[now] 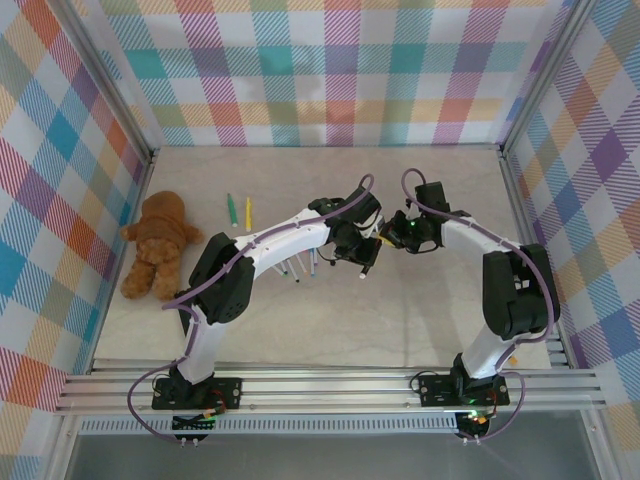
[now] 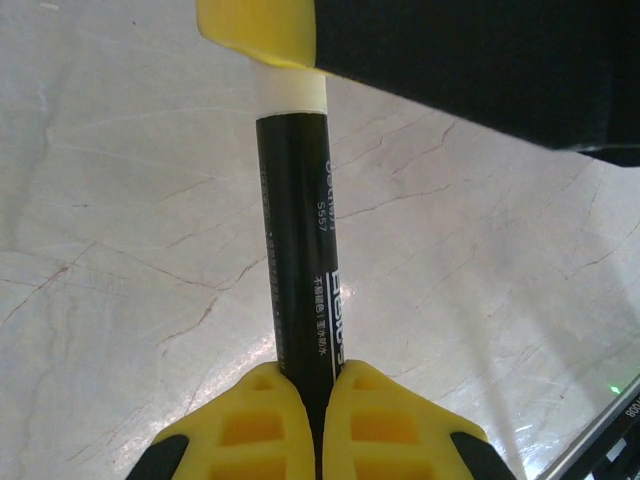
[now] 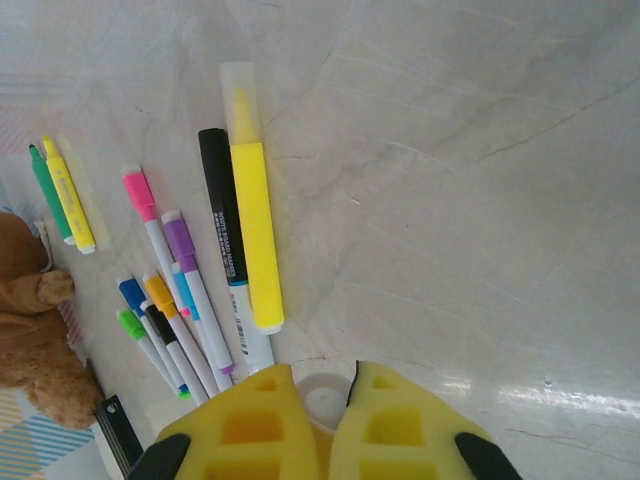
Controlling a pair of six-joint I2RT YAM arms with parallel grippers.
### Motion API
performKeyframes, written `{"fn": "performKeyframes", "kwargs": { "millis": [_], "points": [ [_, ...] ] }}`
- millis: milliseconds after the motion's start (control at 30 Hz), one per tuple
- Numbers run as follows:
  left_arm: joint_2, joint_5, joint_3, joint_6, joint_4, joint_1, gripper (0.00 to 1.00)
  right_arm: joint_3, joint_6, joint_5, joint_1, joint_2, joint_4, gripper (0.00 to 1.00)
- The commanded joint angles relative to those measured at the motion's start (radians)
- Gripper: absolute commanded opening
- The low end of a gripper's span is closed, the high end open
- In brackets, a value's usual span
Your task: Open the pen caps
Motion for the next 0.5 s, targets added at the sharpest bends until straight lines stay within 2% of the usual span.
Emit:
{"fn": "performKeyframes", "kwargs": {
  "millis": [0,33,133,300,367,467],
  "points": [
    [-0.054,-0.005,-0.014,0.011,-0.001,-0.012,0.12,0.024,-0.001,-0.043,0.01,0.012,0.038,0.0],
    [-0.054,-0.012,-0.02,0.005,0.006,-0.012,0.31,0.025,0.002,-0.048,0.012,0.008,0.039,0.0],
    [-0.053,-0.016,-0.039,-0.011,0.042,-0.01,0.5,0.027,0.012,-0.052,0.016,-0.005,0.043,0.0],
    [-0.004,0.016,-0.01,-0.027,0.048,-0.008,0.51,0.028,0.021,-0.055,0.019,-0.022,0.039,0.0],
    [0.015,0.028,0.003,-0.03,0.046,-0.007,0.47,0.027,0.022,-0.046,0.019,-0.031,0.037,0.0],
    [0.039,0.043,0.016,-0.034,0.038,-0.008,0.33,0.024,0.027,-0.021,0.019,-0.045,0.032,0.0]
  ]
}}
